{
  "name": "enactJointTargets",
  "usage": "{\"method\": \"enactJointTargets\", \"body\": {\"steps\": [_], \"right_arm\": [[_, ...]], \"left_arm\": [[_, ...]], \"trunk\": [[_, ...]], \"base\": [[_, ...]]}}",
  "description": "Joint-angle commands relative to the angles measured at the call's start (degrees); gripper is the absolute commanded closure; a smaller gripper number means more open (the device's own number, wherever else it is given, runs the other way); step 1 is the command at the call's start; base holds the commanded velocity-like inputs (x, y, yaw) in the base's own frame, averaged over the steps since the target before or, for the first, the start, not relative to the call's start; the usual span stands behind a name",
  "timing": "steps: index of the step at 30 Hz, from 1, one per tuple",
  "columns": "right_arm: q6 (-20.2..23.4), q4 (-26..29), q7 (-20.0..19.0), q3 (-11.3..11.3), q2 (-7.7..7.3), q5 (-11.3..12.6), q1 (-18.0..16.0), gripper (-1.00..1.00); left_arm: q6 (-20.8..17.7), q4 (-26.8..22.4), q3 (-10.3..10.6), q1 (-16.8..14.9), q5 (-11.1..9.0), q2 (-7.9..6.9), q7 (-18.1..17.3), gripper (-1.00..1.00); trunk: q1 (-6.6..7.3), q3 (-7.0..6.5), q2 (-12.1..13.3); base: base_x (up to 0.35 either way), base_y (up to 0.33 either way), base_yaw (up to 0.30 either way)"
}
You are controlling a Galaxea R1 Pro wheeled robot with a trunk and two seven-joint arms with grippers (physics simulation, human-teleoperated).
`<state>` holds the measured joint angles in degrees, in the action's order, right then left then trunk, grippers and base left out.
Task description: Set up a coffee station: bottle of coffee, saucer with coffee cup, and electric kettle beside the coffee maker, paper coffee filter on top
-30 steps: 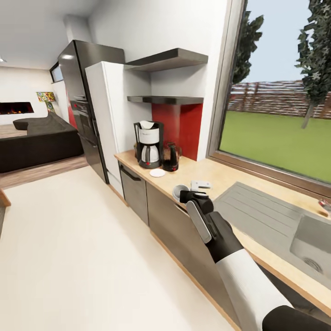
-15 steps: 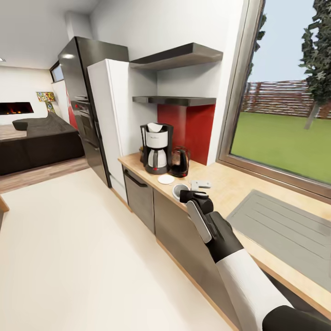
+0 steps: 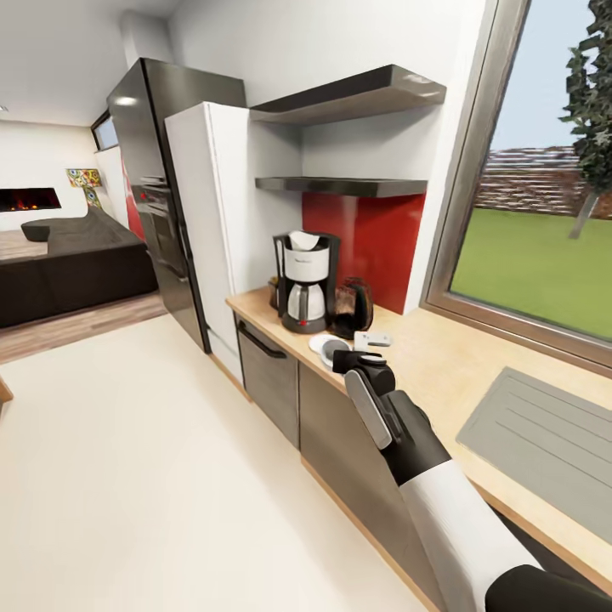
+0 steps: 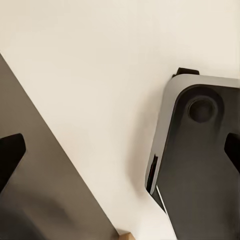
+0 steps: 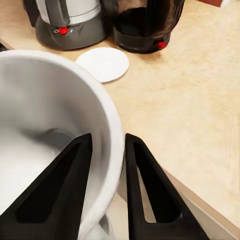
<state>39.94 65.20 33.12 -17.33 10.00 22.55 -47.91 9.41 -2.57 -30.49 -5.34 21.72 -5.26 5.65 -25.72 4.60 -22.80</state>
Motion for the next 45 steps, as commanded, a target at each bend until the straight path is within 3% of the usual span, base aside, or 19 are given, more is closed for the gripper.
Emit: {"method": "enactJointTargets", "body": {"steps": [1,28,45], "right_arm": [[0.05,0.05,0.45,-0.08,0.0,0.6,-0.07,1.0],[-0.16,2.67,0.45,-0.08,0.0,1.23,-0.07,1.0],[-0.21,2.44,0.45,-0.08,0.0,1.26,-0.07,1.0]], "left_arm": [[0.26,0.11,-0.37,-0.06,0.61,-0.01,0.2,-1.0],[0.26,0.2,-0.36,-0.06,0.69,-0.01,0.15,-1.0],[0.26,0.11,-0.45,-0.05,0.26,-0.01,0.24,-1.0]], "trunk": [[-0.07,0.13,-0.12],[-0.07,0.13,-0.12],[-0.07,0.02,-0.12]], "base": [[0.297,0.219,0.0],[0.294,0.219,-0.001],[0.055,0.221,-0.235]]}}
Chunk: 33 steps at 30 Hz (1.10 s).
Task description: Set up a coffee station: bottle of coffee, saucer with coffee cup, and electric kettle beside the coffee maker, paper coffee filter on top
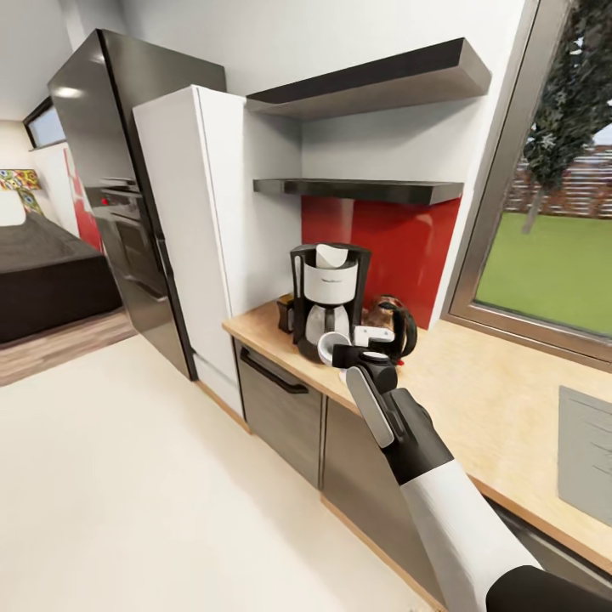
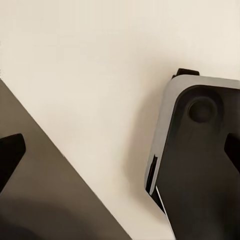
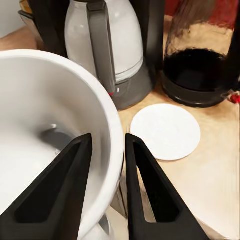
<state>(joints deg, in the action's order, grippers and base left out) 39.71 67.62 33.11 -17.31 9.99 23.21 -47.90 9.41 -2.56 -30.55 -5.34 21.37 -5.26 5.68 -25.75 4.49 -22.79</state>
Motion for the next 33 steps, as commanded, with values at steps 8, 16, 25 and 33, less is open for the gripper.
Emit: {"method": "enactJointTargets", "body": {"steps": [8,16,25,33], "right_arm": [[0.03,-0.03,0.46,-0.1,0.0,0.61,-0.09,1.0],[0.02,-0.06,0.46,-0.1,0.0,0.61,-0.09,1.0],[0.02,-0.12,0.46,-0.1,0.0,0.61,-0.09,1.0],[0.02,-0.12,0.46,-0.1,0.0,0.61,-0.09,1.0]], "left_arm": [[0.26,0.1,-0.38,-0.05,0.6,-0.01,0.21,-1.0],[0.26,0.1,-0.38,-0.1,0.6,-0.01,0.21,-1.0],[0.34,0.08,-0.38,-0.09,0.6,-0.01,0.21,-1.0],[0.27,0.01,-0.47,-0.07,0.6,-0.01,0.21,-1.0]], "trunk": [[-0.04,0.13,-0.13],[-0.04,0.13,-0.13],[-0.04,0.13,-0.13],[-0.04,0.13,-0.13]], "base": [[0.0,0.051,-0.276],[0.0,0.002,-0.277],[0.0,0.008,-0.277],[0.0,0.244,-0.277]]}}
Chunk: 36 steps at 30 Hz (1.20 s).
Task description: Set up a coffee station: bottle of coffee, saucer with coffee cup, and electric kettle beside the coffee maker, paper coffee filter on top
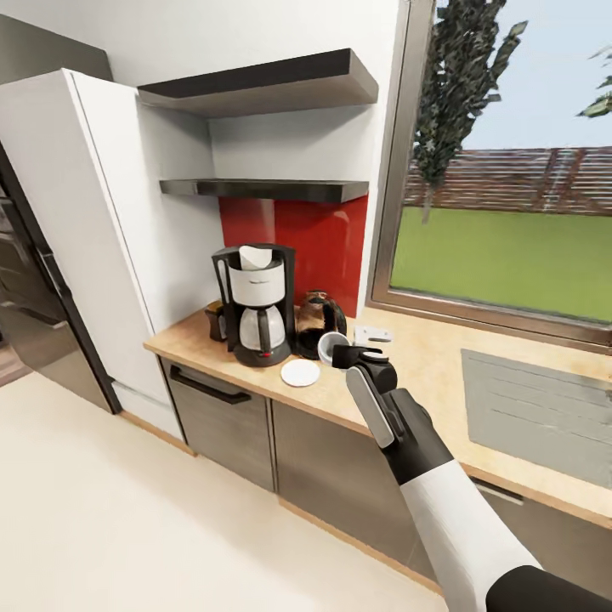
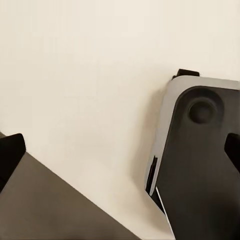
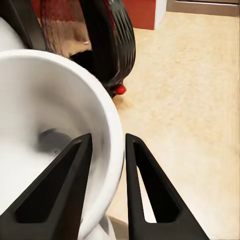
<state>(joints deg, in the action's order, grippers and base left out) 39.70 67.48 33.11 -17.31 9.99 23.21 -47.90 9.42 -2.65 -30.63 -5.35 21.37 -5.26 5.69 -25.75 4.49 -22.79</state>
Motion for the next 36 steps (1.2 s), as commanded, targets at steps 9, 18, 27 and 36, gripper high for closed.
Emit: {"method": "enactJointTargets", "body": {"steps": [9,18,27,36], "right_arm": [[0.03,0.02,0.46,-0.09,0.01,0.61,-0.09,1.0],[0.11,-0.44,0.46,-0.09,0.01,0.27,-0.09,1.0],[0.11,-1.18,0.46,-0.09,0.01,0.09,-0.09,1.0],[0.11,-1.21,0.46,-0.09,0.01,0.16,-0.09,1.0]], "left_arm": [[0.25,0.14,-0.39,-0.05,0.6,-0.01,0.2,-1.0],[0.26,0.19,-0.34,-0.07,0.6,-0.01,0.2,-1.0],[0.26,0.19,-0.3,-0.07,0.6,-0.01,0.2,-1.0],[0.25,0.15,-0.38,-0.06,0.6,-0.01,0.2,-1.0]], "trunk": [[-0.04,0.13,-0.13],[-0.04,0.13,-0.13],[-0.04,0.13,-0.13],[-0.04,0.13,-0.13]], "base": [[0.0,0.301,-0.208],[0.099,0.293,-0.006],[0.097,0.129,0.0],[0.081,0.008,-0.079]]}}
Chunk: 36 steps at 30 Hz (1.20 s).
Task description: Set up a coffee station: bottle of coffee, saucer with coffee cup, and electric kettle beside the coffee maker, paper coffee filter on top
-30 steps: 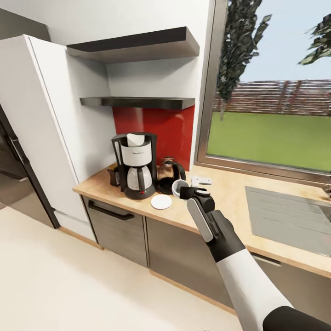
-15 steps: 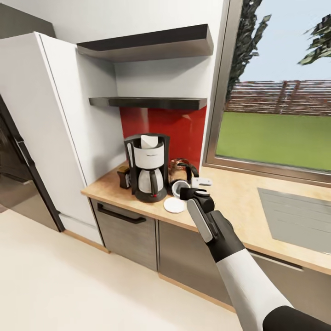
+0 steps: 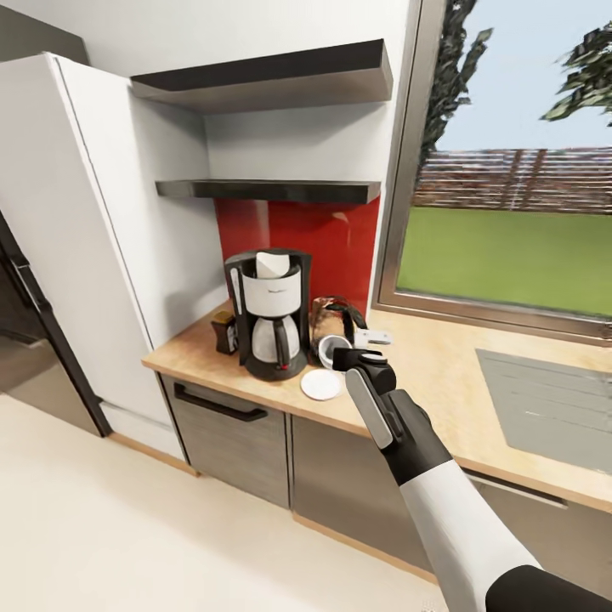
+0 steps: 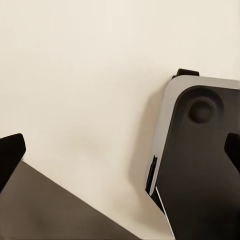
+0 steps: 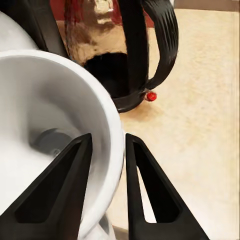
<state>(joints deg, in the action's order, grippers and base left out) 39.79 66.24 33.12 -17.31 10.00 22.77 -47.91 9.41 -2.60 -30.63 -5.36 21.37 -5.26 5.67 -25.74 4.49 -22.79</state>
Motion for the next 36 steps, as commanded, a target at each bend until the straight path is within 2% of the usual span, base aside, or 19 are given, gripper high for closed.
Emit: {"method": "enactJointTargets", "body": {"steps": [1,10,12,13,15,18,21,25,27,36], "right_arm": [[0.03,0.03,0.46,-0.09,0.0,0.61,-0.08,1.0],[0.03,-0.22,0.46,-0.17,0.0,0.57,-0.08,1.0],[0.09,-1.79,0.52,-0.24,0.0,0.54,-0.08,1.0],[0.16,-3.33,0.53,-0.81,0.0,0.49,-0.08,1.0],[0.2,-5.42,0.54,-6.24,0.0,0.48,-0.08,1.0],[0.2,-5.37,0.54,-7.26,0.0,0.56,-0.08,1.0],[1.21,-5.61,0.54,-7.36,0.0,0.64,-0.08,1.0],[6.3,-6.48,0.54,-7.23,0.0,0.98,-0.08,1.0],[7.47,-6.84,0.59,-7.19,0.0,1.04,-0.08,1.0],[8.36,-9.95,0.7,-6.69,0.0,1.05,-0.08,1.0]], "left_arm": [[0.26,0.08,-0.38,-0.07,0.61,-0.01,0.22,-1.0],[0.26,0.05,-0.39,-0.08,0.61,-0.09,0.22,-1.0],[0.26,0.05,-0.39,-0.06,0.61,-0.1,0.22,-1.0],[0.26,0.05,-0.39,-0.07,0.61,-0.1,0.22,-1.0],[0.08,-0.02,-0.36,-0.09,0.61,-0.1,0.22,-1.0],[-0.15,-0.1,-0.19,-0.09,0.62,-0.14,0.22,-1.0],[-0.47,-0.12,-0.09,-0.09,0.71,-0.11,0.07,-1.0],[-0.65,-0.07,0.06,-0.1,0.93,-0.1,-0.14,-1.0],[-0.69,-0.05,0.29,-0.09,1.0,-0.1,-0.04,-1.0],[-0.71,0.21,0.66,-0.09,1.04,-0.18,-0.21,-1.0]], "trunk": [[-0.04,0.13,-0.13],[-0.04,0.13,-0.13],[-0.04,0.13,-0.13],[-0.04,0.13,-0.13],[-0.04,0.13,-0.13],[-0.04,0.13,-0.13],[-0.04,0.13,-0.13],[-0.04,0.13,-0.13],[-0.04,0.13,-0.13],[-0.04,0.13,-0.13]], "base": [[0.079,0.0,-0.244],[0.079,0.0,-0.27],[0.077,0.0,-0.268],[0.075,0.0,-0.227],[0.074,0.0,-0.066],[0.063,0.0,-0.014],[0.021,0.0,-0.004],[0.005,0.0,-0.001],[0.001,0.0,0.0],[0.0,0.0,0.0]]}}
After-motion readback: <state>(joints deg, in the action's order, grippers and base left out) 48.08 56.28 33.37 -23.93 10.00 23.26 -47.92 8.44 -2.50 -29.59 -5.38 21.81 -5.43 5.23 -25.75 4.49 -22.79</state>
